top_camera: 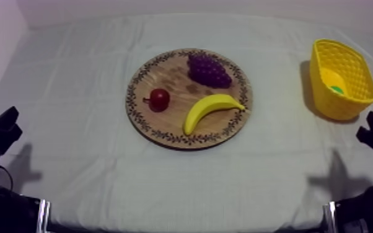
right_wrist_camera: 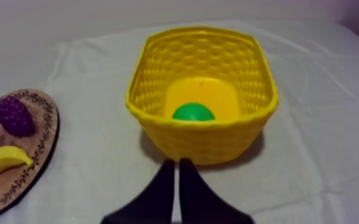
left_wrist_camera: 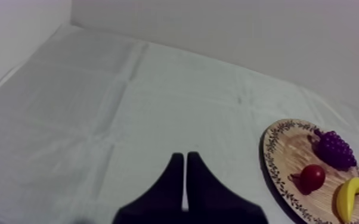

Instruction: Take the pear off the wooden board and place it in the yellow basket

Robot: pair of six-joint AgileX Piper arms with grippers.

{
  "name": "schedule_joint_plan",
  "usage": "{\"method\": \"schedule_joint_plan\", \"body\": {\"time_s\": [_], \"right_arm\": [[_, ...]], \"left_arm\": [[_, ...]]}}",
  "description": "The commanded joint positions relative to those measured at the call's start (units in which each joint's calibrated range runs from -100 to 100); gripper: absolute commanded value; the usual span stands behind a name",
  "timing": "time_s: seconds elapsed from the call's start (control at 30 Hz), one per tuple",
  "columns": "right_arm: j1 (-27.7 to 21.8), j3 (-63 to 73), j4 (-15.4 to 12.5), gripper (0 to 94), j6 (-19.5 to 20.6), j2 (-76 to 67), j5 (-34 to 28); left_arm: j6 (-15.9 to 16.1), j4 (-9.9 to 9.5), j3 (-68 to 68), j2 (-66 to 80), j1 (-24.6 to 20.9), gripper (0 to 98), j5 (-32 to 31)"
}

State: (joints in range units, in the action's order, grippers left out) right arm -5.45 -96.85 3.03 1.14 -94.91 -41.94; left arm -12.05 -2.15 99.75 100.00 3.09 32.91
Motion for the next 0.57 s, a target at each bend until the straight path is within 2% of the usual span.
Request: {"method": "schedule_joint_plan", "body": {"time_s": [0.0,0.2,0.37,0.53], "right_arm": [[-0.29,-1.03,-0.73,0.2,-0.42,-0.47,-0.29],[-1.09,-1.53,-3.03,0.2,-2.43,-0.80,-1.01],[-3.09,-1.56,-3.50,0.2,-1.47,-0.83,-1.24],[-4.33,-2.12,-3.73,0.2,-8.19,-0.84,0.69]], "left_arm": [[-0.01,0.02,0.03,0.00,-0.01,0.1,-0.01],[0.01,0.02,0.03,0.00,-0.01,0.1,-0.01],[0.01,0.02,0.03,0.00,-0.01,0.1,-0.01],[0.01,0.02,0.03,0.00,-0.01,0.1,-0.01]]}}
